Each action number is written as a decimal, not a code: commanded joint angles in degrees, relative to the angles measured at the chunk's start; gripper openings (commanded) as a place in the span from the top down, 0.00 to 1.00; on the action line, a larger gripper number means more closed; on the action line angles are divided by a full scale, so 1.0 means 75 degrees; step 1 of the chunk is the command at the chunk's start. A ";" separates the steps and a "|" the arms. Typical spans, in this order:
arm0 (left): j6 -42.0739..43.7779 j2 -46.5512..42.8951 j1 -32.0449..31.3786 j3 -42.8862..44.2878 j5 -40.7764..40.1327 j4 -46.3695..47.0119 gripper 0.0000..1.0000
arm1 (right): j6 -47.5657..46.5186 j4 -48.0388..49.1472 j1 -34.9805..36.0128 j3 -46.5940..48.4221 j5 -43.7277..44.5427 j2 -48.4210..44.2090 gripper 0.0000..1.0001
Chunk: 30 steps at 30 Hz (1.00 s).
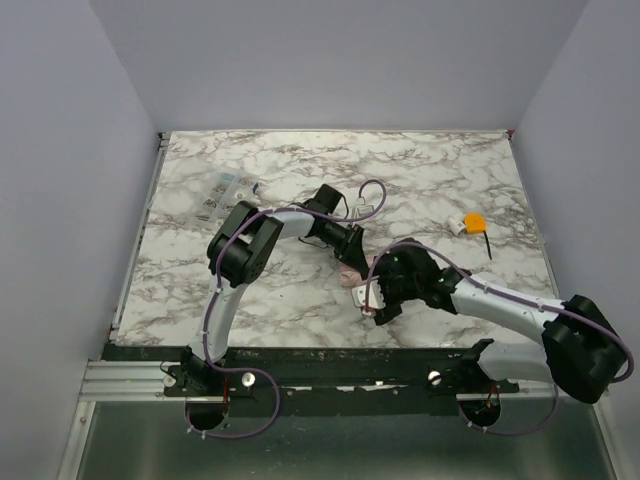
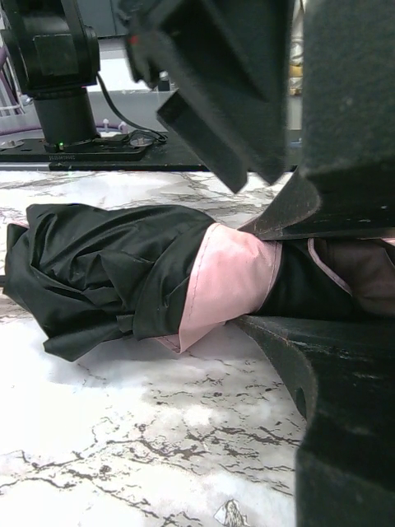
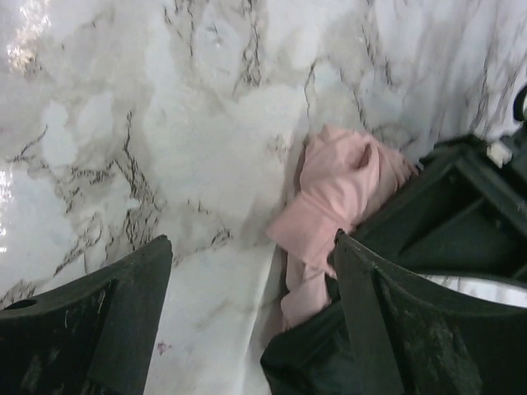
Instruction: Put away the umbrella
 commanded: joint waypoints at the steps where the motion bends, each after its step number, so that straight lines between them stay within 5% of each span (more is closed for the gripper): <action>1: 0.0282 0.0972 -0.0109 -0.0557 -0.1954 -0.1706 0.98 | 0.0080 0.1090 0.0775 -0.0246 0.0866 0.0234 0.19; 16: 0.0257 0.1019 -0.0099 -0.0461 -0.1818 -0.1753 0.98 | -0.0869 0.4397 0.1278 -0.1970 0.2651 0.0707 0.33; 30: 0.0257 0.1008 -0.0090 -0.0481 -0.1767 -0.1666 0.98 | 0.0214 0.3689 0.1279 -0.1421 0.2673 0.0410 0.72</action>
